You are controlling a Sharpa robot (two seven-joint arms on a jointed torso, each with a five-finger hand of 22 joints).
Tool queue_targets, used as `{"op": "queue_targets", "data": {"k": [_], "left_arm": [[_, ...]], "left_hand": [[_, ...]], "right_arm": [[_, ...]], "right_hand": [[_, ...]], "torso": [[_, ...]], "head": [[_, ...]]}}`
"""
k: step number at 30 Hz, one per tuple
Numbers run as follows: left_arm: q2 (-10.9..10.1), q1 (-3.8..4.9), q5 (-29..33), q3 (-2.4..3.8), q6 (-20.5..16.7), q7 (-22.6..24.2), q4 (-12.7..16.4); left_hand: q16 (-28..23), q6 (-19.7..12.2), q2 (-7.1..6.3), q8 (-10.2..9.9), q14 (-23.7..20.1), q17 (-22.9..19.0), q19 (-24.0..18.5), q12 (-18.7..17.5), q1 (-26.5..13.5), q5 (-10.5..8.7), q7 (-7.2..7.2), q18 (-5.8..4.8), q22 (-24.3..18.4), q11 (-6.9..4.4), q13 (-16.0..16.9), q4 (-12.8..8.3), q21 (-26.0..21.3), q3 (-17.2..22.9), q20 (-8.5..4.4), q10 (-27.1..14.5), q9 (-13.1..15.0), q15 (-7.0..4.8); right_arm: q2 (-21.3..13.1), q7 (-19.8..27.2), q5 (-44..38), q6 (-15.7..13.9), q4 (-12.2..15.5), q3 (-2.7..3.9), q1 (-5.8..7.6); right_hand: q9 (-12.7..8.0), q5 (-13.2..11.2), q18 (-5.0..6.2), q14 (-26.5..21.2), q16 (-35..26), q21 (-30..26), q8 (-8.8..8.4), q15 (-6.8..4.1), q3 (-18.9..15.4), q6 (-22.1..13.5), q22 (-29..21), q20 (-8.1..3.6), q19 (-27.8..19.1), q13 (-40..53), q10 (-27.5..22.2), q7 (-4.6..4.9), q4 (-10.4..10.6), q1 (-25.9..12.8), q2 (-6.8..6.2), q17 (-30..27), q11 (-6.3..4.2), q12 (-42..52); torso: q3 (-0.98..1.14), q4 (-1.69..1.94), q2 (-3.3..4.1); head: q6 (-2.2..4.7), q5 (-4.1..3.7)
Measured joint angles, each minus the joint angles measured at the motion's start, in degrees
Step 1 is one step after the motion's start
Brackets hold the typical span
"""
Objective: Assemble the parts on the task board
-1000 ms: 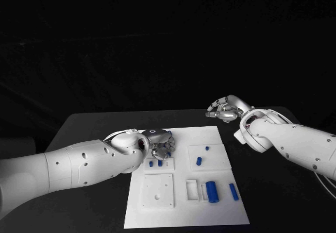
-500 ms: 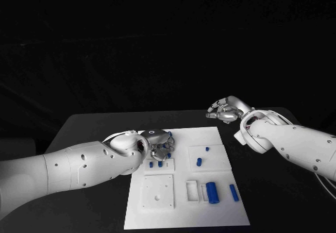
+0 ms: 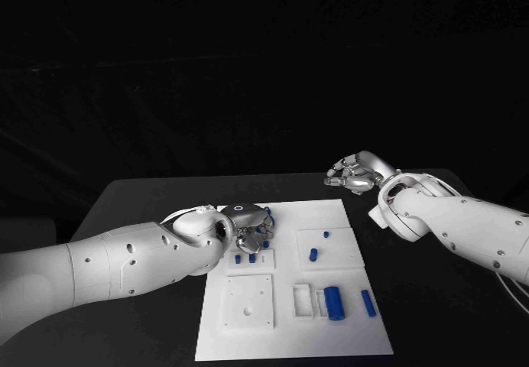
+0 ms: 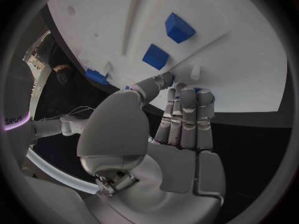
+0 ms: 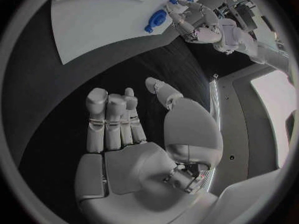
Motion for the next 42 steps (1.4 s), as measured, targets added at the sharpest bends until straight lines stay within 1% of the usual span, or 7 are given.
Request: {"op": "queue_targets", "data": {"k": [2,10,17,28,33,38,42], "left_arm": [[0.0,0.01,-0.08,0.01,0.09,0.0,0.01],[0.08,0.04,-0.31,0.03,0.34,-0.03,-0.05],[0.41,0.06,-0.39,0.15,0.68,-0.06,-0.45],[0.64,-0.06,-0.49,0.31,0.7,-0.19,-0.73],[0.64,-0.06,-0.47,0.32,0.71,-0.21,-0.75],[0.68,-0.07,-0.36,0.32,0.76,-0.22,-0.78],[0.72,-0.09,-0.31,0.32,0.76,-0.22,-0.82]], "left_hand": [[0.18,0.32,0.13,0.2,0.13,0.0,0.0,0.33,0.13,0.0,0.03,0.0,0.0,0.28,0.23,-0.16,0.0,-0.16,0.01,0.34,0.03,-0.13],[1.07,0.88,0.82,0.57,0.73,0.0,0.41,2.04,-0.56,0.0,-0.31,0.02,-0.01,-0.69,0.98,0.27,0.0,-0.59,-0.22,2.88,0.03,-1.14],[1.07,1.08,1.42,0.8,0.73,0.0,0.19,2.2,-1.16,-0.24,-0.51,0.02,-0.01,-0.77,1.23,0.74,0.0,-1.06,-0.45,2.98,-0.08,-1.15],[1.3,1.08,1.1,0.8,0.73,-0.05,0.39,2.8,-1.93,-0.88,-0.52,-0.01,-0.02,-0.79,1.32,1.4,0.0,-1.71,-0.66,3.01,-0.42,-1.14],[1.52,1.08,0.2,0.8,0.73,-0.22,0.24,2.81,-3.78,-0.87,-0.52,-0.02,-0.02,-0.59,1.27,3.16,0.0,-2.16,-0.89,2.8,-0.65,-1.14],[1.57,1.08,0.14,0.8,0.73,-0.3,0.39,2.81,-5.2,-0.84,-0.52,-0.1,-0.03,-0.56,1.2,4.41,0.0,-2.3,-1.05,2.77,-0.7,-1.14],[1.74,1.49,0.16,1.07,0.94,-0.34,0.53,3.24,-5.18,-0.83,-0.53,-0.22,-0.03,-0.82,1.46,4.58,0.0,-2.12,-1.19,3.02,-0.7,-1.35]], "right_arm": [[0.0,0.0,0.0,0.01,0.0,0.0,-0.01],[0.05,0.01,0.0,0.03,0.0,0.0,-0.01],[0.04,0.01,0.01,0.04,0.02,0.0,-0.02],[0.02,0.02,0.01,0.05,0.04,0.0,-0.02],[0.02,0.02,0.01,0.06,0.05,0.0,-0.02],[0.02,0.02,0.01,0.07,0.04,0.0,-0.02],[0.03,0.02,0.01,0.07,0.04,0.0,-0.02]], "right_hand": [[0.0,0.0,0.0,0.0,0.0,0.0,0.0,0.0,0.0,-0.08,0.0,0.0,0.0,0.0,0.0,-0.08,0.0,0.0,0.0,0.0,0.0,0.0],[0.0,0.0,0.0,-0.01,0.0,0.0,0.0,0.01,0.0,-0.01,-0.01,0.0,0.0,0.0,0.0,-0.15,0.0,0.0,0.0,-0.01,0.0,0.0],[-0.01,0.0,0.0,-0.01,0.0,0.0,0.0,0.01,0.0,0.0,-0.01,0.0,0.0,0.01,0.0,-0.17,0.0,0.01,-0.01,-0.01,0.0,0.0],[0.04,0.0,0.0,-0.02,0.0,0.0,0.0,0.02,0.0,0.01,-0.02,0.0,0.0,-0.04,0.0,-0.19,0.0,0.01,-0.01,0.04,0.0,0.23],[0.04,0.0,0.0,-0.03,0.0,0.0,0.0,0.02,-0.09,0.01,-0.02,0.0,0.0,-0.04,0.0,-0.19,-0.09,0.01,-0.01,0.04,0.0,0.23],[0.04,0.0,0.0,-0.03,0.0,0.0,0.0,0.03,-0.16,0.01,-0.02,0.0,0.0,-0.04,0.0,-0.21,-0.16,0.01,-0.01,0.04,0.0,0.23],[0.03,0.0,0.0,-0.03,0.0,0.0,0.0,0.03,-0.16,0.01,-0.01,0.0,0.0,-0.04,0.0,-0.17,-0.16,0.01,-0.01,0.03,0.0,0.23]], "torso": [[0.01,0.0,0.0],[0.03,0.0,0.03],[0.05,-0.02,0.06],[0.06,-0.08,0.09],[0.06,-0.05,0.08],[0.05,-0.02,0.06],[0.03,0.01,0.04]], "head": [[-0.01,0.0],[-0.02,0.02],[-0.12,0.03],[-0.35,-0.21],[-0.43,-0.29],[-0.53,-0.32],[-0.53,-0.33]]}}
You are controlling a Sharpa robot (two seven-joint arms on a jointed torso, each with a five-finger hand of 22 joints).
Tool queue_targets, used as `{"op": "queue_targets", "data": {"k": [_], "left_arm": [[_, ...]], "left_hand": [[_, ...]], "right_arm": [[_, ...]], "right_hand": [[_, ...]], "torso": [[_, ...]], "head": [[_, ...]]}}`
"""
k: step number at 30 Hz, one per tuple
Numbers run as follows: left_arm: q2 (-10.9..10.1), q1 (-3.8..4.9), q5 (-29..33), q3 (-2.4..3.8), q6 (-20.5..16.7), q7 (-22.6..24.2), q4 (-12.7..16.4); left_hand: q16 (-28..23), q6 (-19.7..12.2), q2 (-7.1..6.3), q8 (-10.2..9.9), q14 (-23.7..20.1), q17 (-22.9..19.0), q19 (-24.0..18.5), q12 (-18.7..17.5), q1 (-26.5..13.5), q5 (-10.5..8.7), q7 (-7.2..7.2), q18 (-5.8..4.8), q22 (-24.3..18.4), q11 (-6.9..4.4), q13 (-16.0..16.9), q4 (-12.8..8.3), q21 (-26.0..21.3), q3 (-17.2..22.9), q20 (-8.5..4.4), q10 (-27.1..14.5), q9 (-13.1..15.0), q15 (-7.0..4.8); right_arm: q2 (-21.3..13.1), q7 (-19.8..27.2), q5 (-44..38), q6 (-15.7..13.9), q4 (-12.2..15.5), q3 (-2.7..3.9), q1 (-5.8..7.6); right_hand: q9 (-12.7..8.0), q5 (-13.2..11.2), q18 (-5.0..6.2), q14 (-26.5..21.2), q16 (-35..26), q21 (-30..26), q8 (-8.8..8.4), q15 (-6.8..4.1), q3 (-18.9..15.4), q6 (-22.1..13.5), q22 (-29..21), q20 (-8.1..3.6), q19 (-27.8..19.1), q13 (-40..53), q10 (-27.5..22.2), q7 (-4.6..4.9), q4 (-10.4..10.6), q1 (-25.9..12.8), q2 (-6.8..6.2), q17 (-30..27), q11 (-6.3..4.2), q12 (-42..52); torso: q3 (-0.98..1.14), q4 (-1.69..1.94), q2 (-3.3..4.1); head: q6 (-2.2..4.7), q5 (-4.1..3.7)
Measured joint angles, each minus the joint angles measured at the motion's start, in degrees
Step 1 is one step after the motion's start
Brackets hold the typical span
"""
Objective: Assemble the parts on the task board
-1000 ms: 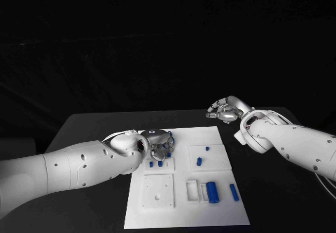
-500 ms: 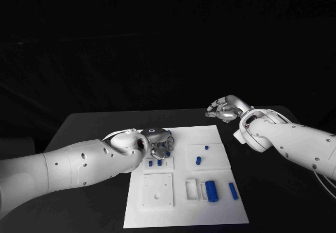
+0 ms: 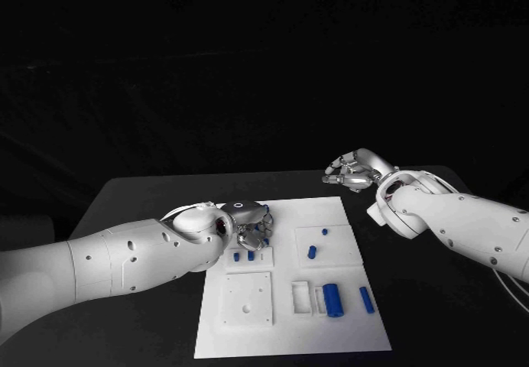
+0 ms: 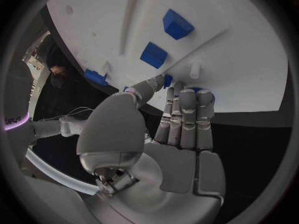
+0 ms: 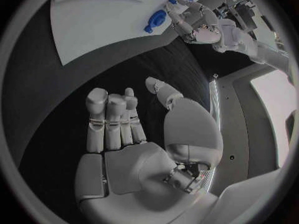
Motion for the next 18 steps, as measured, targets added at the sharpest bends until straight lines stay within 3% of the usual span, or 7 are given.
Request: {"op": "queue_targets", "data": {"k": [5,18], "left_arm": [[0.16,-0.02,0.02,0.0,-0.01,0.0,-0.27],[0.43,-0.34,-0.02,0.26,-0.46,0.02,-0.64]], "left_hand": [[0.22,0.53,0.98,0.34,0.21,-0.06,0.19,0.62,1.02,0.39,-0.28,-0.14,0.0,-0.59,0.15,-0.25,0.0,0.24,-0.19,0.57,0.0,-0.21],[0.88,1.47,4.14,0.83,0.72,-0.12,0.2,1.18,2.8,1.12,-0.65,-0.14,-0.01,-0.84,0.39,-1.93,0.23,1.01,-0.18,1.55,-0.07,-0.72]], "right_arm": [[0.01,0.0,0.0,0.0,0.0,0.0,0.0],[-0.15,0.01,0.0,0.01,0.23,0.0,0.0]], "right_hand": [[0.0,0.0,0.0,0.0,0.0,0.0,0.0,0.0,0.0,0.04,0.03,0.0,0.0,0.01,0.0,0.21,0.0,0.0,0.0,0.0,0.0,0.0],[0.04,0.0,0.0,0.04,0.0,0.0,0.0,-0.04,0.0,0.06,0.03,0.0,0.0,0.01,0.0,0.23,0.0,0.0,0.0,-0.01,0.0,0.0]], "torso": [[0.0,0.01,-0.01],[0.0,-0.05,0.04]], "head": [[0.03,0.04],[-0.07,-0.02]]}}
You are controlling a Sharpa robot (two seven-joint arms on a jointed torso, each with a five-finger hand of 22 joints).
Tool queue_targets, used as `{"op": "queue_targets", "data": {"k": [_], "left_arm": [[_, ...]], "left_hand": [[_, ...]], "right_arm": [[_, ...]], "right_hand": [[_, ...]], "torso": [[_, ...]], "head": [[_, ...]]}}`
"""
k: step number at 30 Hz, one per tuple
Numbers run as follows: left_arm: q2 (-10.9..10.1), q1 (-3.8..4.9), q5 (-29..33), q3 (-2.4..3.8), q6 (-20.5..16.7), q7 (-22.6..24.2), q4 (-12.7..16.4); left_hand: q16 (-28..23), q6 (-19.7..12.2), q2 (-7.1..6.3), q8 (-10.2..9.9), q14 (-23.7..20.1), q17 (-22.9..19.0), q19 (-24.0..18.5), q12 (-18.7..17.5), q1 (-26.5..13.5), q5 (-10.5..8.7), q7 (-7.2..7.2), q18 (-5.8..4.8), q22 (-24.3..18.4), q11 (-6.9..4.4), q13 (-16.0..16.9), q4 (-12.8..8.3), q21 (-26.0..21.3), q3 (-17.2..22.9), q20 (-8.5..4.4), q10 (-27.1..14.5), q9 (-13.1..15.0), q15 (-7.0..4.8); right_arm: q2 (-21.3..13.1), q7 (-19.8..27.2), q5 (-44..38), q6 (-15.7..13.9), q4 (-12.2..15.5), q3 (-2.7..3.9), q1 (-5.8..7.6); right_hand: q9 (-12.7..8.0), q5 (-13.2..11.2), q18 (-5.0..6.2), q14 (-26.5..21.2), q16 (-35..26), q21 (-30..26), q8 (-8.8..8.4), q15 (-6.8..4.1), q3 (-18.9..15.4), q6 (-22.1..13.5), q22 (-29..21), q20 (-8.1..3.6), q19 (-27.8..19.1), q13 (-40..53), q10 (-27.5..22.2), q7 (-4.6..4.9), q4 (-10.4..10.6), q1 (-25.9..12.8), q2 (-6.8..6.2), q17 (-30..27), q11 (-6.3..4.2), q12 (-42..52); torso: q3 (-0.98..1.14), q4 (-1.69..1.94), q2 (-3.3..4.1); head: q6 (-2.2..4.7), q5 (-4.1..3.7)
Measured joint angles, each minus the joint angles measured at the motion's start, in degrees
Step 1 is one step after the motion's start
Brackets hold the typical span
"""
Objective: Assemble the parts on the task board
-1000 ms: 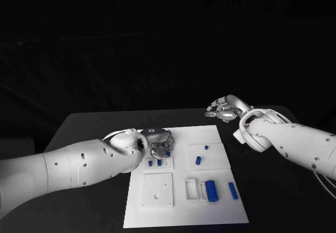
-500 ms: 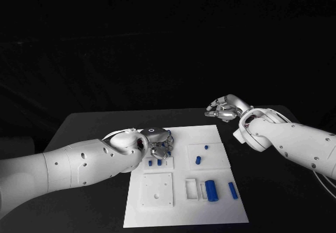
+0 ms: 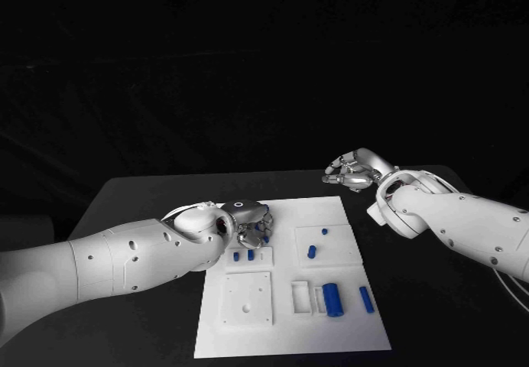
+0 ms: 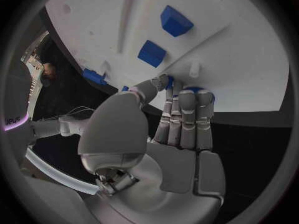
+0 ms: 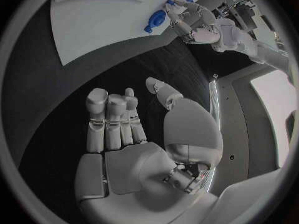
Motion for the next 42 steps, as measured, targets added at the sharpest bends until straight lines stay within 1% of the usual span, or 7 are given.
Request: {"op": "queue_targets", "data": {"k": [2,5,12,20,25,35,42], "left_arm": [[0.0,-0.03,-0.02,0.0,-0.12,0.0,-0.01],[0.0,-0.06,-0.03,0.0,-0.23,0.0,-0.02],[0.0,-0.12,-0.08,-0.01,-0.32,0.0,-0.02],[-0.09,-0.35,-0.11,-0.11,-1.36,0.0,0.03],[-0.27,-0.67,0.02,-0.34,-3.16,0.04,0.15],[-1.15,-1.46,0.72,-0.59,-6.38,0.4,0.85],[-1.84,-1.72,1.45,-0.65,-7.85,0.74,1.25]], "left_hand": [[0.0,0.17,0.32,0.0,0.0,-0.01,0.07,0.1,-0.17,0.15,-0.17,0.0,0.0,-0.3,0.01,-0.25,0.0,-0.02,-0.06,0.32,-0.07,0.0],[0.0,0.39,0.57,0.12,0.02,-0.01,0.29,0.1,-0.11,0.15,-0.12,-0.01,0.0,-0.07,-0.02,-0.38,0.0,0.11,-0.28,0.61,-0.1,-0.01],[0.22,1.27,1.22,0.67,0.3,-0.08,0.31,0.08,-0.77,0.37,-0.41,-0.01,0.05,-0.59,-0.06,-0.54,0.22,-0.05,-0.28,1.5,-0.19,-0.29],[0.49,2.56,2.44,1.22,0.94,-0.16,0.72,-0.12,-1.37,0.63,-0.92,-0.02,0.04,-1.14,0.18,-0.55,0.44,-0.05,-0.51,2.96,-0.18,-0.89],[0.49,2.6,3.73,1.32,1.32,-0.27,0.83,-0.13,-1.6,0.59,-0.84,-0.02,0.04,-1.14,0.17,-0.82,0.44,0.07,-0.59,3.19,-0.18,-1.11],[0.7,2.77,4.25,1.37,1.76,-0.33,1.24,-0.12,-1.67,0.58,-1.02,-0.03,0.03,-1.14,0.17,-1.05,0.66,0.15,-0.8,3.76,-0.16,-1.53],[0.93,2.98,4.25,1.56,2.05,-0.33,1.74,-0.12,-1.67,0.65,-1.22,-0.03,0.02,-1.27,0.16,-1.21,0.88,0.29,-0.9,4.03,-0.15,-1.65]], "right_arm": [[0.0,0.0,0.0,0.0,0.0,0.0,0.0],[0.05,0.0,0.0,0.0,-0.01,0.0,0.0],[0.13,0.01,0.0,0.0,-0.06,0.0,0.0],[0.11,0.03,0.0,0.0,-0.07,0.0,0.0],[0.09,0.03,0.0,0.0,-0.07,0.0,0.0],[0.1,0.05,0.0,0.0,-0.17,0.0,0.0],[0.13,0.06,0.01,0.0,-0.22,0.0,-0.03]], "right_hand": [[0.0,0.0,0.0,0.09,0.0,0.0,0.0,-0.09,0.0,0.0,0.0,0.0,0.0,-0.05,0.0,0.0,0.0,0.0,0.0,0.0,0.0,0.0],[0.0,0.0,0.0,0.09,0.0,0.0,0.0,-0.09,0.0,-0.01,0.0,0.0,0.0,-0.05,0.0,-0.01,0.0,0.0,0.0,0.05,0.0,0.0],[0.0,0.22,0.0,0.09,0.0,0.0,0.0,-0.08,0.0,-0.02,-0.01,0.0,0.0,-0.05,0.0,-0.06,0.0,0.0,0.0,0.05,0.0,0.0],[-0.01,0.22,0.0,0.09,0.0,0.0,0.0,-0.08,0.0,0.03,-0.01,0.0,0.0,-0.05,0.0,-0.13,0.0,0.0,0.0,0.04,0.0,0.0],[-0.01,0.22,0.0,0.08,-0.22,0.0,0.0,-0.08,0.0,0.03,-0.02,0.0,0.0,-0.05,0.0,-0.14,0.0,0.0,0.0,0.04,0.0,0.0],[-0.01,0.22,0.0,0.08,-0.22,0.0,0.0,-0.07,0.0,0.04,-0.02,0.0,0.01,-0.09,0.0,-0.15,0.0,0.0,0.0,0.04,0.0,0.0],[0.04,0.22,0.0,0.07,-0.22,0.0,0.0,-0.07,0.0,0.04,-0.03,0.0,0.01,-0.09,0.0,-0.17,0.0,0.0,0.0,0.03,0.0,0.0]], "torso": [[0.0,-0.01,0.01],[0.01,0.0,0.01],[0.04,0.02,-0.04],[0.04,0.02,-0.05],[0.04,0.01,-0.08],[0.0,0.03,-0.09],[-0.02,0.05,-0.09]], "head": [[-0.02,-0.03],[-0.06,-0.04],[-0.15,-0.04],[-0.08,0.03],[0.12,0.04],[0.34,0.0],[0.48,0.02]]}}
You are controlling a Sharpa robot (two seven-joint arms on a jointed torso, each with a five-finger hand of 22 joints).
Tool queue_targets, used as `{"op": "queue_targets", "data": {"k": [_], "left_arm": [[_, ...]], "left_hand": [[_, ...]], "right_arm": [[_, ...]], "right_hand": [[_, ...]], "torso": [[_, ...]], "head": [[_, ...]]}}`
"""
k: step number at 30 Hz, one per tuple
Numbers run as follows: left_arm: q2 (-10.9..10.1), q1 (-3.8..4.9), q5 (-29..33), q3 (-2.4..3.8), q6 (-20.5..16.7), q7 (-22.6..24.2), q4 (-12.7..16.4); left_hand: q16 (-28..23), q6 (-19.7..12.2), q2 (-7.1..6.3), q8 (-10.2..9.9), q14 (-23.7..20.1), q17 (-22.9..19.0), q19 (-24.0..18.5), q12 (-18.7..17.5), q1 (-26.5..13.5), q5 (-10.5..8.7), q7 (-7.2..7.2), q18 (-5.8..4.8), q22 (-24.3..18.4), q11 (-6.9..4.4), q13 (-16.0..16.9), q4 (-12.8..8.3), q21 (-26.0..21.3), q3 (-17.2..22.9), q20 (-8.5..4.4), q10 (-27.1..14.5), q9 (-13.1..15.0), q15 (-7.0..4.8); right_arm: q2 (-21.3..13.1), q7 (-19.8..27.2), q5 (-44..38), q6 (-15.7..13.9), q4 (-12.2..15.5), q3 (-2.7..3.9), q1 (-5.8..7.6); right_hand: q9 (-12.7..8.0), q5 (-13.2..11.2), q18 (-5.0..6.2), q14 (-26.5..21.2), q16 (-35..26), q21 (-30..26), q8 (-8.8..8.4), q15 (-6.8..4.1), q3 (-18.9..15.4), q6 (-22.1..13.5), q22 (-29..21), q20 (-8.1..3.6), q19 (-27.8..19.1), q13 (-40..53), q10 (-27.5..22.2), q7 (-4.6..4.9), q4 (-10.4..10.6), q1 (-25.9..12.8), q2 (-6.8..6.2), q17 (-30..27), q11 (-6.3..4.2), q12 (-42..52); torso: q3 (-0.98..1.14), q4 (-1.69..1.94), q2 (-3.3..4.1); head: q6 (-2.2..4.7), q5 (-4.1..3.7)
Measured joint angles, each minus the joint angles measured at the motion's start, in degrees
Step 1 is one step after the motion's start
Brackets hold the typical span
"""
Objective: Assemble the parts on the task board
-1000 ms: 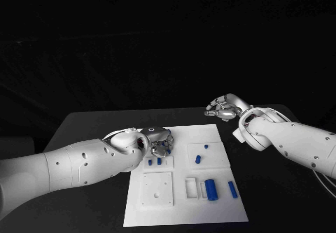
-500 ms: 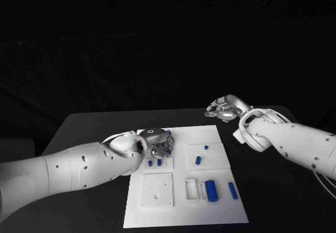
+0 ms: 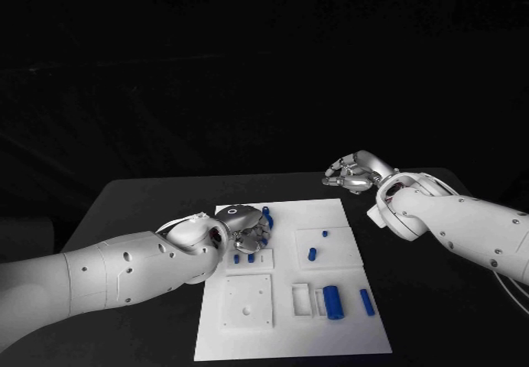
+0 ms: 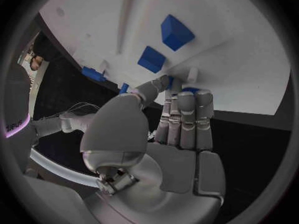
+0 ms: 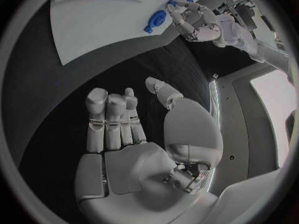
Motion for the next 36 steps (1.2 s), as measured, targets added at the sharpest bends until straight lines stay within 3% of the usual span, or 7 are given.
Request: {"op": "queue_targets", "data": {"k": [5,6,8,15,29,36], "left_arm": [[-0.75,-0.01,0.51,0.16,-0.63,0.18,0.95],[-0.94,-0.05,0.61,0.35,-0.7,0.21,1.17],[-1.25,-0.13,0.91,1.35,-0.81,0.27,1.5],[-2.94,-0.01,2.08,2.65,-0.85,0.63,3.34],[-7.52,-0.04,3.82,2.63,0.51,1.25,5.33],[-8.43,-0.06,4.05,2.62,0.89,1.22,5.38]], "left_hand": [[0.0,0.04,0.0,0.0,0.0,-0.06,0.0,0.0,0.0,0.04,0.04,0.0,0.0,0.0,-0.01,-0.23,0.0,0.08,0.01,0.0,0.04,0.0],[0.0,0.04,0.0,0.0,0.0,-0.06,0.0,0.0,0.0,0.04,0.04,0.0,-0.01,0.0,-0.01,-0.23,0.0,0.08,0.01,0.0,0.04,0.0],[0.0,0.04,-0.01,0.0,0.0,-0.06,0.0,0.0,0.0,0.04,0.04,0.0,-0.01,0.0,-0.01,-0.23,0.0,0.08,0.01,0.0,0.04,0.01],[0.0,0.04,-0.02,-0.02,0.0,-0.05,0.01,0.0,0.0,0.04,0.04,-0.01,-0.01,0.0,-0.02,-0.23,0.0,0.07,0.02,0.0,0.05,0.01],[0.0,0.03,-0.06,-0.25,0.39,-0.11,0.42,-0.23,0.02,-0.02,0.05,-0.04,-0.02,0.0,-0.07,-0.44,0.0,0.14,-0.18,0.0,0.03,0.02],[0.0,0.03,-0.07,0.0,0.39,-0.11,0.5,-0.23,0.02,-0.06,0.05,-0.04,-0.02,-0.01,-0.08,-0.44,0.0,0.13,-0.09,-0.01,-0.05,0.02]], "right_arm": [[0.01,0.01,0.0,0.0,-0.07,0.0,-0.03],[0.01,0.01,0.0,0.01,-0.09,0.0,-0.05],[0.01,0.01,0.0,0.01,-0.12,0.0,-0.06],[-0.01,0.02,0.0,0.04,-0.19,0.0,-0.1],[-0.36,0.03,0.01,0.09,-0.17,0.0,-0.11],[-0.41,0.03,0.01,0.11,-0.14,0.0,-0.14]], "right_hand": [[0.0,0.0,-0.01,0.0,0.0,0.0,0.0,0.0,0.0,-0.01,0.0,0.0,0.0,0.0,0.0,-0.16,0.0,0.0,0.0,0.02,0.0,0.0],[0.0,0.0,0.0,0.0,0.0,0.0,0.0,0.0,0.0,-0.01,0.0,0.0,0.0,0.0,0.0,-0.16,0.0,0.0,0.0,0.05,0.0,0.0],[0.0,0.0,0.0,0.0,0.0,0.0,0.0,0.0,0.0,-0.01,0.0,0.0,0.0,0.0,0.0,-0.16,0.0,0.0,0.0,0.05,0.0,0.0],[-0.01,0.0,0.0,-0.01,0.0,0.0,0.0,0.01,0.0,-0.01,-0.01,0.0,0.0,0.01,0.0,-0.17,0.0,0.0,0.0,0.05,0.0,0.0],[-0.01,0.0,0.0,-0.07,0.0,-0.22,0.0,0.07,0.0,-0.02,-0.01,0.0,0.0,-0.04,0.0,-0.16,0.0,0.0,0.0,0.04,0.0,0.0],[0.03,0.0,0.0,-0.08,0.0,-0.22,0.0,0.08,0.0,-0.05,-0.01,0.01,0.0,-0.04,0.0,0.1,0.0,0.0,0.0,0.04,0.0,0.0]], "torso": [[-0.02,0.0,0.0],[-0.02,0.0,0.0],[-0.02,0.0,0.0],[0.01,0.01,0.0],[-0.01,0.03,0.01],[-0.05,0.08,0.01]], "head": [[0.13,0.05],[0.15,0.08],[0.17,0.13],[0.21,0.27],[0.3,0.35],[0.18,0.34]]}}
